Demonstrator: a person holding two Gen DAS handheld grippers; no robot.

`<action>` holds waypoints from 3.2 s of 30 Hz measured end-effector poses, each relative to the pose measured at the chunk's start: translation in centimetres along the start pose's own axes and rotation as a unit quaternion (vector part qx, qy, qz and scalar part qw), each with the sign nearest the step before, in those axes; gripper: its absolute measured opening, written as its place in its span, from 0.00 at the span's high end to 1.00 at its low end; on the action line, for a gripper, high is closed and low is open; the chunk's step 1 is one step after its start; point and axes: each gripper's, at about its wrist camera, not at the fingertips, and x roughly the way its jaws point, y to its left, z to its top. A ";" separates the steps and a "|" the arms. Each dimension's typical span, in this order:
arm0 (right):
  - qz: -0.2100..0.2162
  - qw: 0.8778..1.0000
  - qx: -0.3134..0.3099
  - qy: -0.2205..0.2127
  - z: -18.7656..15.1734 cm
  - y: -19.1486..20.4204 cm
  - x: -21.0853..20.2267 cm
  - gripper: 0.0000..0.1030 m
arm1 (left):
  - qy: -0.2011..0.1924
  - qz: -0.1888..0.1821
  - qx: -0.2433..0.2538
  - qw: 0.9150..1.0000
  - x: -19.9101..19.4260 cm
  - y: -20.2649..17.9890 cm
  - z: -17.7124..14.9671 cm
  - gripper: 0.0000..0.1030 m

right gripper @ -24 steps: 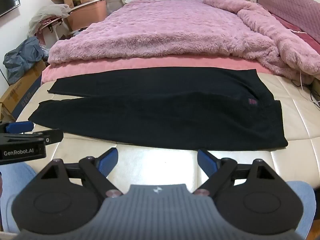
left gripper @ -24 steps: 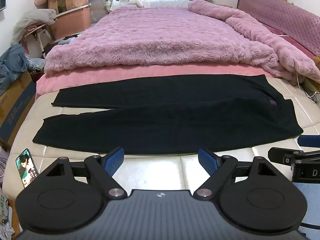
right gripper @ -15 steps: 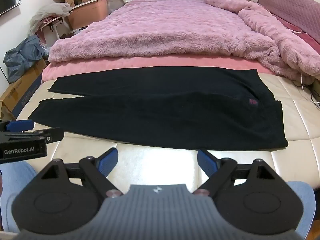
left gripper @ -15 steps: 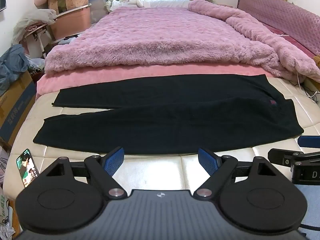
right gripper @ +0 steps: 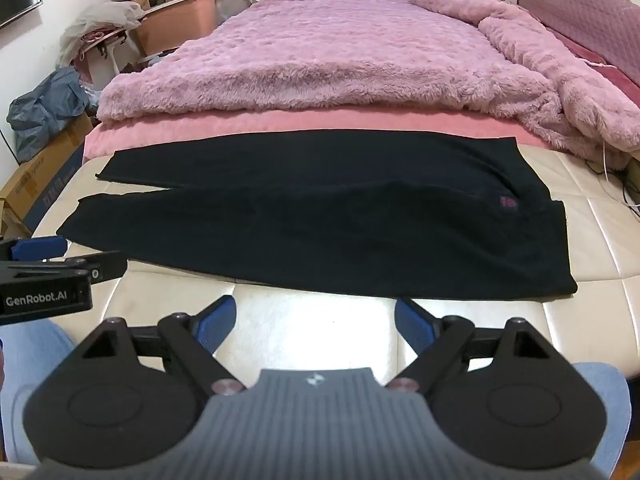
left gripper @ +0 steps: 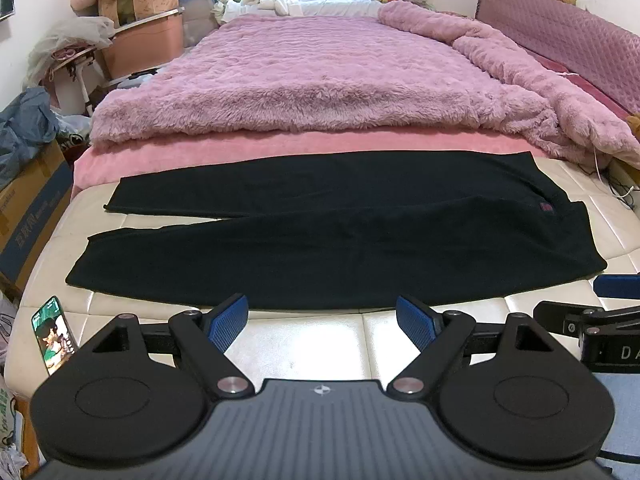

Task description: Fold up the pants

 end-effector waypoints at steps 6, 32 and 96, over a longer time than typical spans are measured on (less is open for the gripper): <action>0.001 1.000 -0.003 0.002 -0.1 0.1 0.1 0.20 | -0.001 0.000 -0.001 1.000 0.0 0.1 0.1 0.05; 0.001 1.000 -0.004 0.002 -0.1 0.4 0.1 0.20 | -0.002 0.000 -0.001 1.000 -0.1 0.1 0.1 0.05; -0.008 0.994 -0.055 -0.091 2.4 -7.6 3.4 0.20 | -0.057 -0.052 0.111 0.991 6.2 3.3 2.3 0.36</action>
